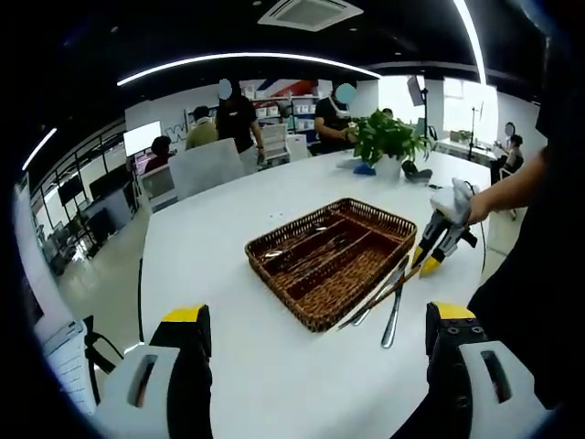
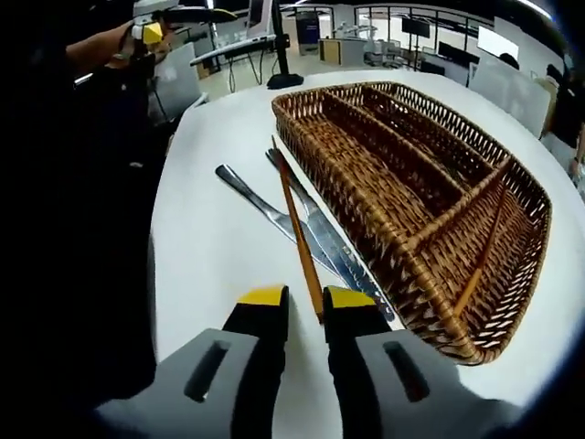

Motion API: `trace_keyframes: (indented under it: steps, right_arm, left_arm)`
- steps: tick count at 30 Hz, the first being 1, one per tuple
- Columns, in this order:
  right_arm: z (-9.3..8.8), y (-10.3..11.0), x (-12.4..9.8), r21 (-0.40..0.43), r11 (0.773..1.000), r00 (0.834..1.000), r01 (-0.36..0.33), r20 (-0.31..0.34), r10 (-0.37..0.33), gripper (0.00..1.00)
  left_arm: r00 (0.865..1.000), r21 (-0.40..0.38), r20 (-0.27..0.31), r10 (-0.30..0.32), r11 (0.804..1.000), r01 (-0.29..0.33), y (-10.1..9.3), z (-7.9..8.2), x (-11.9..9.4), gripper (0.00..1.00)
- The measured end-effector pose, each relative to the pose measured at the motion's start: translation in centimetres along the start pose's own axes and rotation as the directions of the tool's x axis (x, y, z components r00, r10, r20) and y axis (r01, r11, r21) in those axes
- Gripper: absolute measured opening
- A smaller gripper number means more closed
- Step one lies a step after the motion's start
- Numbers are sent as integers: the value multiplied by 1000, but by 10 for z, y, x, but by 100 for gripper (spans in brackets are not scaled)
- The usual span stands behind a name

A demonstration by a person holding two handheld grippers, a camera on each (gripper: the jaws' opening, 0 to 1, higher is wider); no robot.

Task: Arrange the knives, forks, and spoons in their matching storage slots by inserting each utensil handle-first until every utensil is classified and aligned in the correct compartment

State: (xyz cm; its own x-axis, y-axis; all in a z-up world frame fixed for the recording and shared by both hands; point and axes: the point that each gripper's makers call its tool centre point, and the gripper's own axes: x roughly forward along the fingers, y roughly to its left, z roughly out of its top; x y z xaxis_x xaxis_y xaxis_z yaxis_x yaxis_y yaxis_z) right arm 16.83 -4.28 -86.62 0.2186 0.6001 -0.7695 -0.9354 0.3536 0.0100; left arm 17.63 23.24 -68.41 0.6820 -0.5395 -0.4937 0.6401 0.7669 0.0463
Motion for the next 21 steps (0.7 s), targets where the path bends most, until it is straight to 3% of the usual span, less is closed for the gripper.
trace_keyframes:
  steps: [4,6,7,8,11,17,19,21]
  right_arm:
    - [0,4,5,-38,999,1000,-12,-5,12,14]
    - [-8,10,12,-189,981,999,-44,-26,39,5]
    - [-4,18,22,-191,979,997,-66,21,72,5]
    - [-1,17,16,-190,981,999,-35,34,42,5]
    - [0,17,15,-221,975,999,-9,33,16,4]
    - [2,17,14,-197,980,1000,-18,18,22,3]
    - [-2,18,14,-133,991,1000,-24,-12,23,3]
    - [-1,20,12,-161,987,1000,-29,-13,27,3]
  left_arm:
    - [1000,-2,0,0,1000,0,0,-1,-1,100]
    - [1000,-1,-3,-1,1000,1,0,-2,-1,100]
    - [1000,1,-5,-2,1000,2,0,-3,-1,100]
    - [1000,2,-5,-2,1000,2,0,-3,-1,100]
    - [1000,1,-2,-1,1000,1,2,-2,-2,100]
    - [1000,12,1,7,1000,-7,4,-2,-1,100]
    - [1000,9,4,6,1000,-6,6,-1,-1,100]
    - [1000,11,5,7,1000,-8,6,0,-1,100]
